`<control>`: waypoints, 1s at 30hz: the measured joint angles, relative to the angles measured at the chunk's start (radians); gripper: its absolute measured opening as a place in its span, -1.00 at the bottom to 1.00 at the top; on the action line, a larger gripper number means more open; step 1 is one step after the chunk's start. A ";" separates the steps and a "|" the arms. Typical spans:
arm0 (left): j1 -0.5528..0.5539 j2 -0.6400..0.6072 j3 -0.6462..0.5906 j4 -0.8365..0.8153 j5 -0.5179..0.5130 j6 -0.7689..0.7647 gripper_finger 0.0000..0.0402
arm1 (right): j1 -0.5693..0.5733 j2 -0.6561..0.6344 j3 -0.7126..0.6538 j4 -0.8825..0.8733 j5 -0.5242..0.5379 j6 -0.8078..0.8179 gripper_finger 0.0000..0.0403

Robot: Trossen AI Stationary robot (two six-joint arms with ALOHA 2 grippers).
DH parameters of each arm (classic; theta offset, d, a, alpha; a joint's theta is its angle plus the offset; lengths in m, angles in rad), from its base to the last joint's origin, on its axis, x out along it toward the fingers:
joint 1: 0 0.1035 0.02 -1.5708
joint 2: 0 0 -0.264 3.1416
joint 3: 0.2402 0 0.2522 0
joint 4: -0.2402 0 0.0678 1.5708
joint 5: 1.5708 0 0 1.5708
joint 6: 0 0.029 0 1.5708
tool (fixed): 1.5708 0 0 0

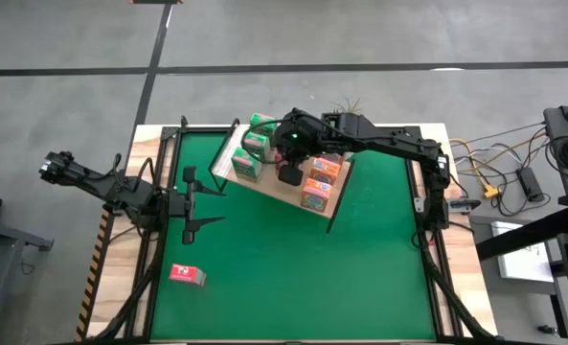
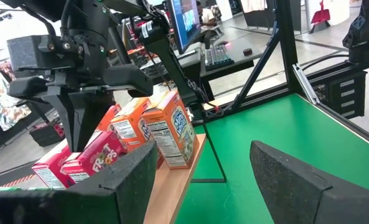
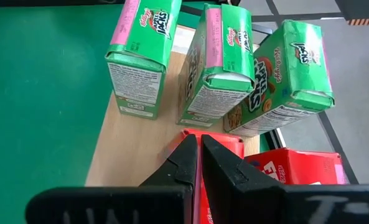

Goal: Stack cereal on shelf
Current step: Put the top red cereal box aligned with the other red cereal box on the shelf, then put the red cereal box aligned with the other red cereal boxes on the shelf

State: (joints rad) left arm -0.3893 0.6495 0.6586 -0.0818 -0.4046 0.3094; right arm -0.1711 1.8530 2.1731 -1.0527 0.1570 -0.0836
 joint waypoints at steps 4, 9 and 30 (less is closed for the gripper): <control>0.000 0.000 0.000 0.000 0.000 0.000 0.20 | 0.006 0.000 0.000 0.000 0.001 0.005 -0.94; 0.000 0.000 0.000 0.000 0.000 -0.024 0.20 | 0.027 -0.022 0.000 -0.005 0.002 0.006 -0.94; -0.059 0.272 0.229 -0.409 0.005 -0.495 0.20 | 0.403 -0.134 -0.142 -0.179 0.312 0.144 -0.94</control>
State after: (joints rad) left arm -0.4486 0.9214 0.8872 -0.4904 -0.3999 -0.1860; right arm 0.2322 1.7187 2.0313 -1.2321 0.4687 0.0606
